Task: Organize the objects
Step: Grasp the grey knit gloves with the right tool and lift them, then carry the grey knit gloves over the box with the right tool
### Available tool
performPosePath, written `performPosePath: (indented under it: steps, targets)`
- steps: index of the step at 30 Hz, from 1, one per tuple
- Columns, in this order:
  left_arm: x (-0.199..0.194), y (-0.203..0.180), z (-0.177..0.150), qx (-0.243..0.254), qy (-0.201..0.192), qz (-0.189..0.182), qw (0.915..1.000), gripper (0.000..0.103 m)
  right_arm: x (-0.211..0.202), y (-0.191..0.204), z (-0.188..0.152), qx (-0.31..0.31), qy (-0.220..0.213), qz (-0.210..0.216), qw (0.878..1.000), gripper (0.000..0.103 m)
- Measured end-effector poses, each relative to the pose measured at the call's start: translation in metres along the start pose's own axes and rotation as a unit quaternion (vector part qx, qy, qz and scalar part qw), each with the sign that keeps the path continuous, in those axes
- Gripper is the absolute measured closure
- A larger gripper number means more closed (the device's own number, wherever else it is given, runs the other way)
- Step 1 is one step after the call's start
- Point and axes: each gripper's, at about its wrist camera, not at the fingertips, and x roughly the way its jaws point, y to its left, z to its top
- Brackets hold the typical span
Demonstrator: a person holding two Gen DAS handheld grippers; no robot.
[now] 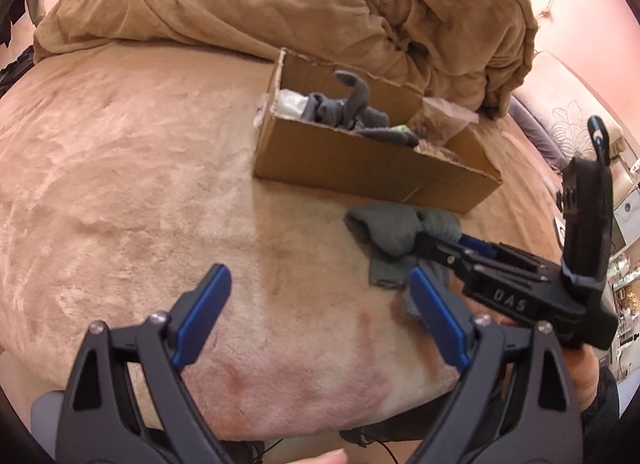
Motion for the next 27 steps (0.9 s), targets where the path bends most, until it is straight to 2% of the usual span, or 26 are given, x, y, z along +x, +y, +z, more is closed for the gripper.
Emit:
performPosePath:
  steps: [3, 4, 17, 27]
  targets:
    - [-0.01, -0.002, 0.0, 0.001, -0.008, 0.0, 1.0, 0.011, -0.004, 0.003, -0.002, -0.004, -0.001, -0.004, 1.0, 0.065]
    - [-0.014, -0.003, 0.0, 0.002, -0.011, 0.001, 0.9999, 0.011, -0.007, 0.004, -0.002, -0.004, -0.002, -0.006, 1.0, 0.071]
    - [-0.058, -0.015, -0.008, 0.009, -0.036, -0.001, 0.9993, 0.011, -0.054, 0.017, -0.006, -0.013, -0.033, -0.014, 0.999, 0.071]
    - [-0.091, -0.012, 0.011, -0.004, -0.064, 0.003, 0.9979, 0.011, -0.092, 0.041, 0.001, -0.041, -0.055, -0.012, 0.998, 0.071]
